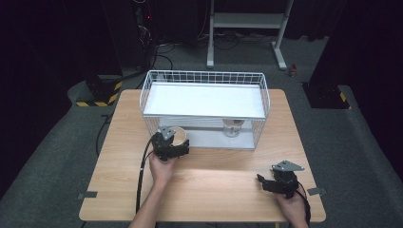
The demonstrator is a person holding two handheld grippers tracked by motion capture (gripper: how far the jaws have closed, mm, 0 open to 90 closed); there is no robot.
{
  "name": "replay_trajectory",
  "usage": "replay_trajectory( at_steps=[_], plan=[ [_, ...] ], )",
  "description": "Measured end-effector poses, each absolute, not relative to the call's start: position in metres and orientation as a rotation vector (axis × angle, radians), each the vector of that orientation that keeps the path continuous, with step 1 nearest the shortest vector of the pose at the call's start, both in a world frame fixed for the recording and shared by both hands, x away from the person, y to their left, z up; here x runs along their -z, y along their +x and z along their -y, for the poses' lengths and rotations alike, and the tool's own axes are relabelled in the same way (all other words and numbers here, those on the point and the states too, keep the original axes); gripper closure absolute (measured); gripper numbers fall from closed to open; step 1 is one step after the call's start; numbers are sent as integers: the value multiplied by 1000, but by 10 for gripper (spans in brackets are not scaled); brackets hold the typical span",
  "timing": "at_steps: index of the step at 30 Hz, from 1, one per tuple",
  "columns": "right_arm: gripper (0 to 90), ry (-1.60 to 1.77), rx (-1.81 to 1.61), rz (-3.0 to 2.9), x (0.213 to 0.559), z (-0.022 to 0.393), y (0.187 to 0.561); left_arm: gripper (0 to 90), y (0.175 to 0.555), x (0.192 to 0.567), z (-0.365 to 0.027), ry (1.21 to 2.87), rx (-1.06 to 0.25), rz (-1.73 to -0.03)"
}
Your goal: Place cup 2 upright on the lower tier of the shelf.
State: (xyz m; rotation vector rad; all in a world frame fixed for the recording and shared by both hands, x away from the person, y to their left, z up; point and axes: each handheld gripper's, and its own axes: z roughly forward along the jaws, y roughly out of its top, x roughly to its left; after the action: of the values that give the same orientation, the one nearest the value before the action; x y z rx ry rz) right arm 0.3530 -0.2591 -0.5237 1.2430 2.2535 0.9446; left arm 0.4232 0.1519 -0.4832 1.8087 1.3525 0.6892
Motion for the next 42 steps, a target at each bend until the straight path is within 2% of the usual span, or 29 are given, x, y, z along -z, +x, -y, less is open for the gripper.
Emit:
replay_trajectory(
  at_steps=[14, 42],
  plan=[
    [254, 1243, -944, -2253, 524, 259, 353, 86, 433, 484, -145, 1863, -719, -1361],
    [254, 1245, -944, -2253, 524, 259, 353, 89, 455, 489, -134, 1829, -747, -1331]
  ],
)
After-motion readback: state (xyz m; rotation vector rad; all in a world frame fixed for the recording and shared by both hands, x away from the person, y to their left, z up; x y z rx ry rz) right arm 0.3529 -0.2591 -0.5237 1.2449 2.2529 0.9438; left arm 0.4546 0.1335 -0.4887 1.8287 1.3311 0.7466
